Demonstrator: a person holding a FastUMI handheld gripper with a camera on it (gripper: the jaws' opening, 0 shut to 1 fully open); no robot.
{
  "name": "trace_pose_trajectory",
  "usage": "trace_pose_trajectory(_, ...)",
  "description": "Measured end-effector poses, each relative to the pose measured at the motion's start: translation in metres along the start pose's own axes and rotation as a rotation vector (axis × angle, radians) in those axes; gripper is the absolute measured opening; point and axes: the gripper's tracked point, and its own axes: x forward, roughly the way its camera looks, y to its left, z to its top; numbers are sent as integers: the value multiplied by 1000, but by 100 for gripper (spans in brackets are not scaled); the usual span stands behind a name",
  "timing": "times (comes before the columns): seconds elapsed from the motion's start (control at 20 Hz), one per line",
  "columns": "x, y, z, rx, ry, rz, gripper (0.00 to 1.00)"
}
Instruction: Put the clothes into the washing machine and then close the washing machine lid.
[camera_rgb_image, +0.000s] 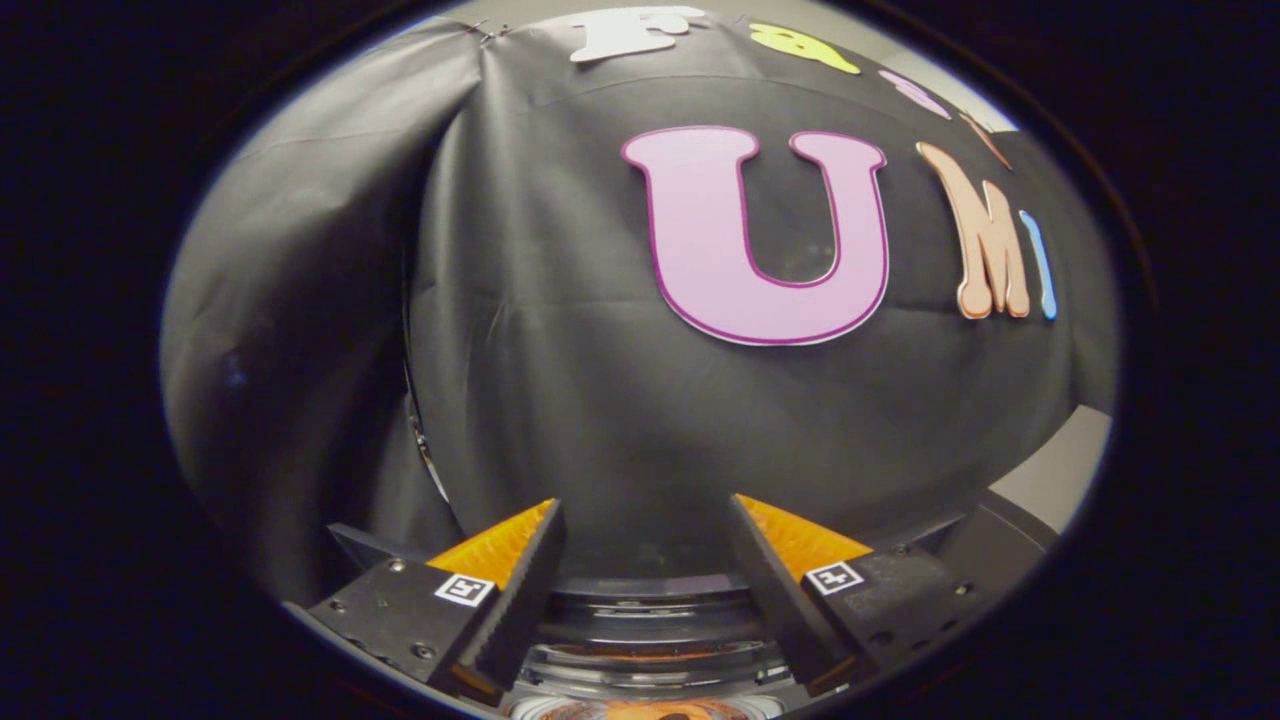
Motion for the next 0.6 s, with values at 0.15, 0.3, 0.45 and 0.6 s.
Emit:
trace_pose_trajectory(0.15, -1, -4, -1, -1, 12, -11, 98)
trace_pose_trajectory(0.3, -3, -9, 4, -2, -6, -28, 98)
trace_pose_trajectory(0.45, -4, -14, 11, -1, -19, -35, 98)
trace_pose_trajectory(0.6, -5, -16, 13, -5, -37, -38, 98)
